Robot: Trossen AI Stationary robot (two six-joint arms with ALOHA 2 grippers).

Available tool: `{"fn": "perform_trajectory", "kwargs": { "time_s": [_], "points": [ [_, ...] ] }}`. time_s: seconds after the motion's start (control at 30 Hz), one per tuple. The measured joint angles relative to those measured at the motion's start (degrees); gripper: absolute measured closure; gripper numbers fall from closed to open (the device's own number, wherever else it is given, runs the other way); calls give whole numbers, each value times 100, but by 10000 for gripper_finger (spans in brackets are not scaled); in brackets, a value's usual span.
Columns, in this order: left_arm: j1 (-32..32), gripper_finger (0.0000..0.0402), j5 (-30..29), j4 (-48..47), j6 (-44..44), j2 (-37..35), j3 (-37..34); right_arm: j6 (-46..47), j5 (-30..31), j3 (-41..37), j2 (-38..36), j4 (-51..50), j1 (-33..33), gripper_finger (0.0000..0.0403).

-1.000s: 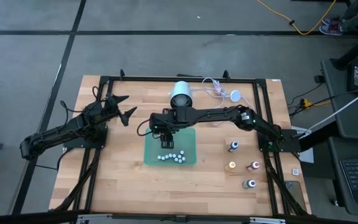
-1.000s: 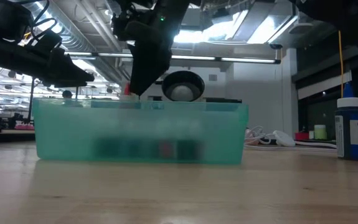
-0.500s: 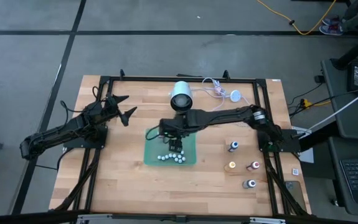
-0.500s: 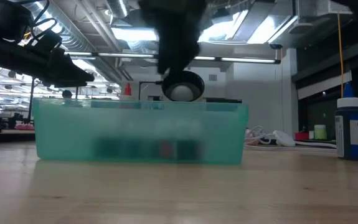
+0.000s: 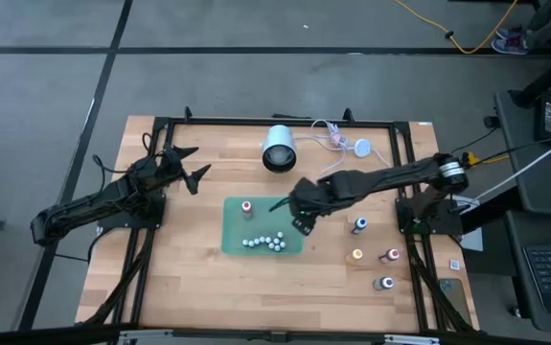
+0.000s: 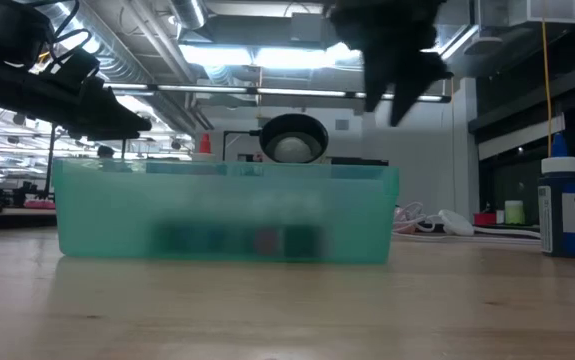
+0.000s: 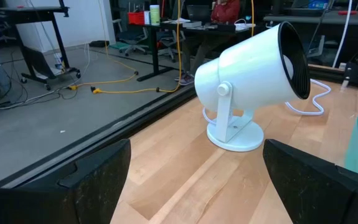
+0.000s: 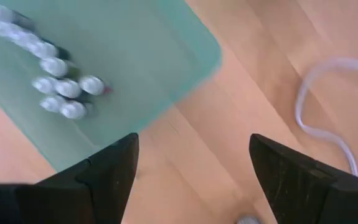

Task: Pick & Place food coloring
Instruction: Put the large blue food coloring bottle into the bin

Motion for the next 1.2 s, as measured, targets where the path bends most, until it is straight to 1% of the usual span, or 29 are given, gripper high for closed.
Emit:
{"fn": "perform_trajectory", "kwargs": {
  "time_s": [0.37,0.63,0.77,0.93,1.07,1.2],
  "points": [
    [0,41,0,2,0,0,2,1414,-156,-1421,-1124,-153,-47,98],
    [0,41,0,2,0,2,2,2079,-301,-2176,-1693,-210,-192,98],
    [2,41,0,1,0,0,1,2334,-358,-2451,-1883,-225,-227,98],
    [0,41,0,0,0,0,0,2540,-610,-2834,-2069,-232,-253,98],
    [0,41,0,0,0,2,0,2782,-775,-3040,-2191,-224,-251,98],
    [0,41,0,1,0,0,1,2835,-986,-3185,-2260,-129,-246,98]
  ]
}}
